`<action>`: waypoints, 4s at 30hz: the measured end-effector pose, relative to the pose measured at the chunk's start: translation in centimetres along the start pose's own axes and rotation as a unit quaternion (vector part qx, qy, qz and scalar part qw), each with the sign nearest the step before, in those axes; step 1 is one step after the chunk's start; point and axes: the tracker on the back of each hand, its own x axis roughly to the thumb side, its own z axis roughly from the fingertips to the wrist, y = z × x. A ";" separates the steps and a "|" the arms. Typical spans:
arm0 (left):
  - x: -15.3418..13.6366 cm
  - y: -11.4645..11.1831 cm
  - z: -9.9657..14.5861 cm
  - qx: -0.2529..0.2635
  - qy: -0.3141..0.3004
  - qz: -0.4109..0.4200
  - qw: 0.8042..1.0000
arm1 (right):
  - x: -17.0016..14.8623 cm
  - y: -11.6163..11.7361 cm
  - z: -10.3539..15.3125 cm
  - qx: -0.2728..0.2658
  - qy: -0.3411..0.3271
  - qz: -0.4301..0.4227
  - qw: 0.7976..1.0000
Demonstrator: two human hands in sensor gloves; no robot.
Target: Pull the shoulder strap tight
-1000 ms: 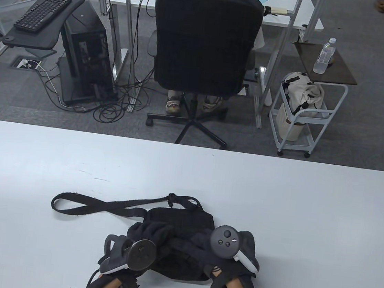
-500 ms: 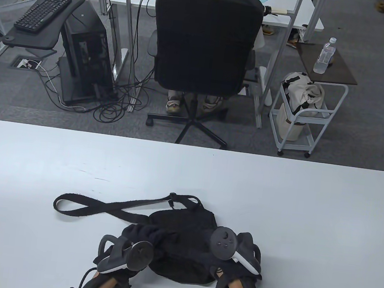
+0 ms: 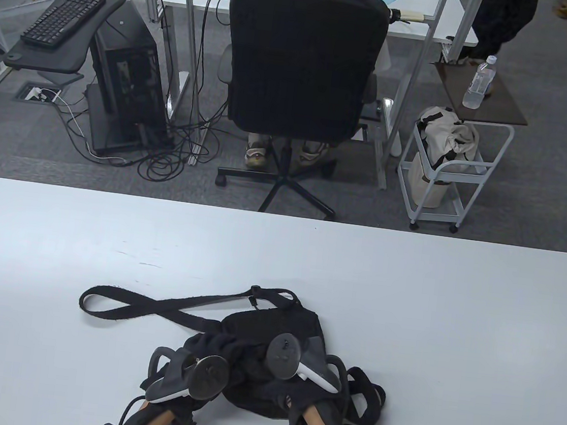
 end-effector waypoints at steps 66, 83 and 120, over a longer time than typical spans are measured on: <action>-2.1 0.5 0.5 -0.026 0.006 -0.036 0.999 | -4.1 -6.1 -0.5 0.217 0.022 -0.127 0.968; -3.4 0.3 0.6 -0.032 0.027 -0.030 0.999 | -6.1 -7.0 1.4 0.187 0.006 -0.124 0.974; -4.6 0.0 0.8 -0.066 0.042 -0.033 0.996 | -11.7 -5.7 4.9 0.197 0.009 -0.181 0.964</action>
